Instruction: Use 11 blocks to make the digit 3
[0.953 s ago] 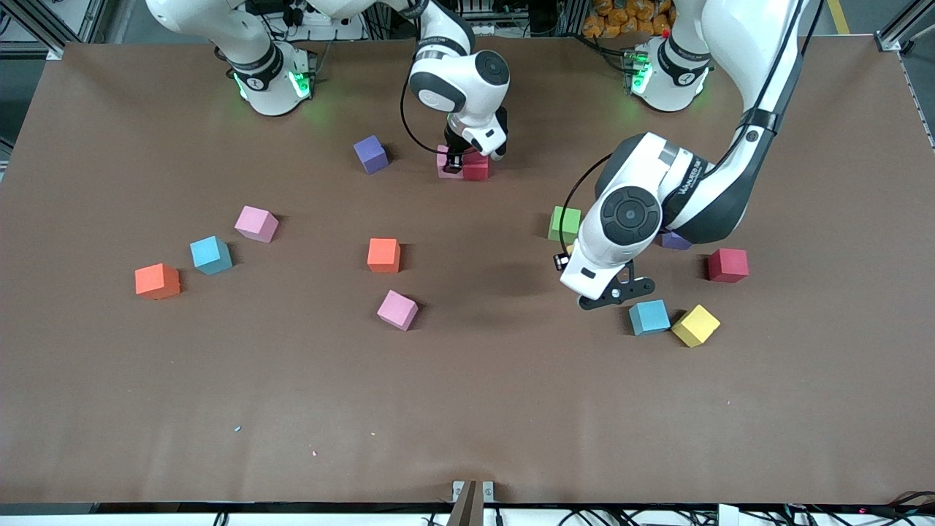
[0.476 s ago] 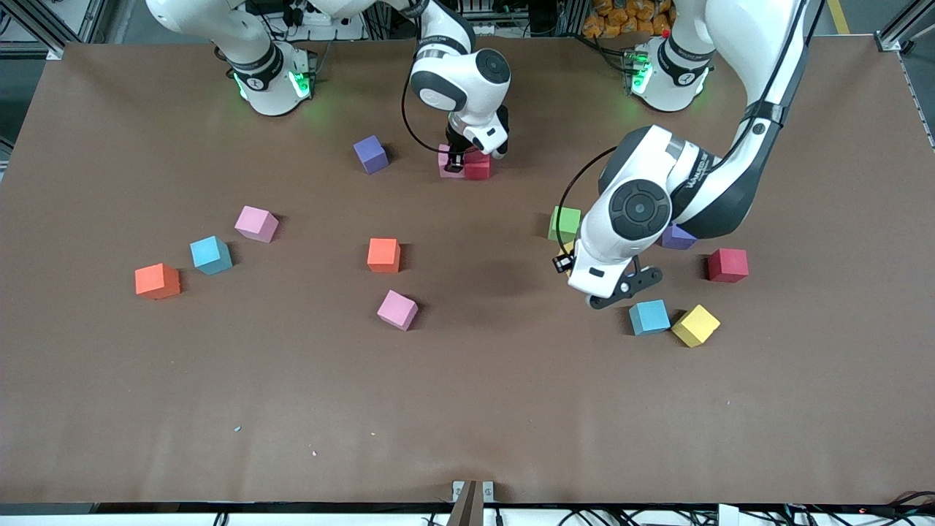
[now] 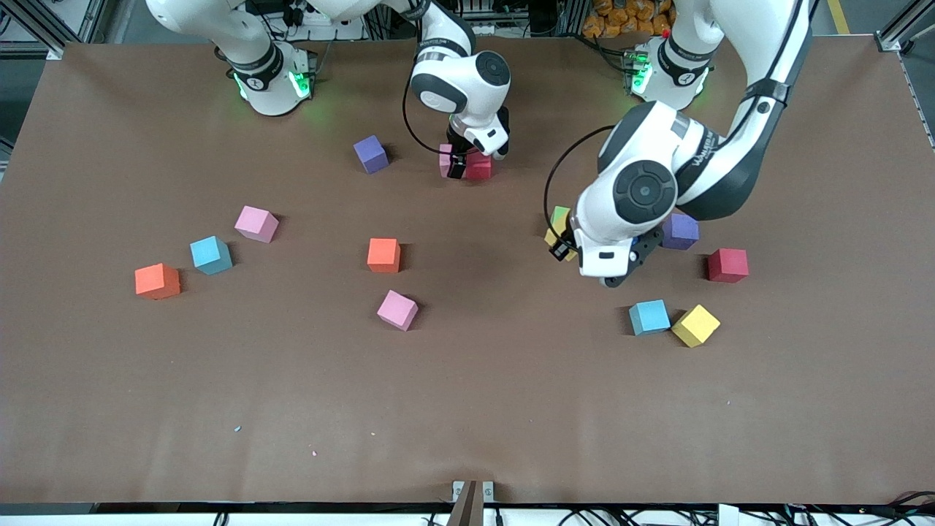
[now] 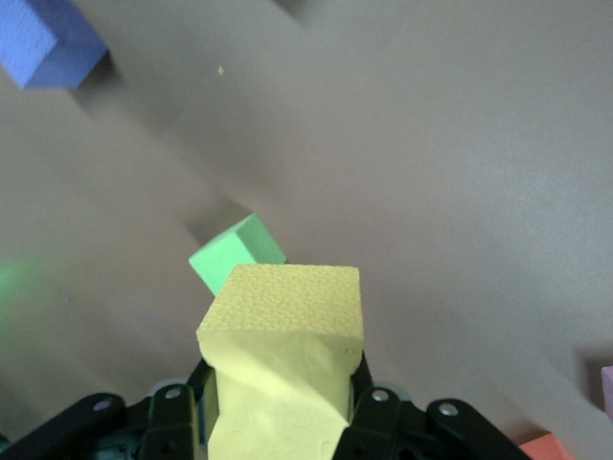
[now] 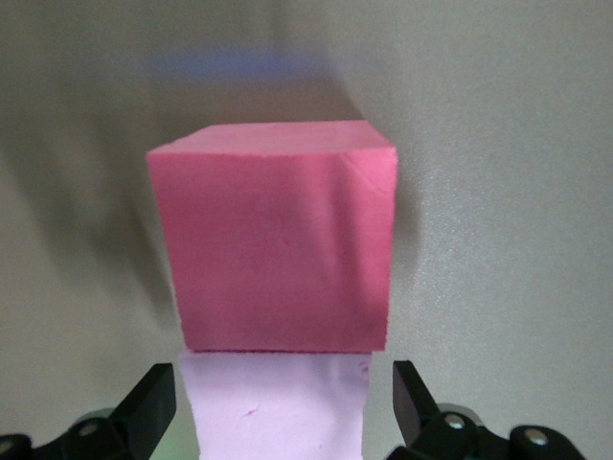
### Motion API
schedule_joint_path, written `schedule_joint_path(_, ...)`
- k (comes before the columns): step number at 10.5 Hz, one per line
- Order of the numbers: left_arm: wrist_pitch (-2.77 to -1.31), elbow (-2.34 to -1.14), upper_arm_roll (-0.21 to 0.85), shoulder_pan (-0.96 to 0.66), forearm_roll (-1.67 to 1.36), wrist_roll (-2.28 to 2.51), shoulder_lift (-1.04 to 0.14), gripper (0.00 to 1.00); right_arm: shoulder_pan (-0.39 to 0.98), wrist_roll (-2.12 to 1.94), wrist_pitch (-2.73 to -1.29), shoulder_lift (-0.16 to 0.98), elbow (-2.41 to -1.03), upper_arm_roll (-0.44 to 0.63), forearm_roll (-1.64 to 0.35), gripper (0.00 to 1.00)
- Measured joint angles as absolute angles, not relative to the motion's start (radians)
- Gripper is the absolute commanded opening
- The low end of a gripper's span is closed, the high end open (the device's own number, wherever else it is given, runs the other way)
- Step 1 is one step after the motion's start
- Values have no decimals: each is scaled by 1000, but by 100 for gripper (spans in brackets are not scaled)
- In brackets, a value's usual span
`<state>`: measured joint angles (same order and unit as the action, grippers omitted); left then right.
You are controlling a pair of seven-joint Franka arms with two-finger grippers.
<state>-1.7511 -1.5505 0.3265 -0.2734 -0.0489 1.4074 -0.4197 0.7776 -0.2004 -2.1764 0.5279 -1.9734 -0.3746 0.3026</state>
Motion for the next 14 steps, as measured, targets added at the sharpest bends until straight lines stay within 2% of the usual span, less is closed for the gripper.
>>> schedule_joint_path(4, -1746, -1614, 404, -281, -50, 1673, -412, 0, 774, -200, -2167, 517, -1952, -369, 303, 100)
schedule_joint_path(9, -1780, -1746, 410, -272, -126, 1845, -337, 0, 724, -206, -2063, 419, -1958, -372, 254, 100)
schedule_joint_path(14, -1981, -1957, 469, -275, -174, 1948, -266, 0, 635, -215, -2050, 283, -2072, -370, 230, 100)
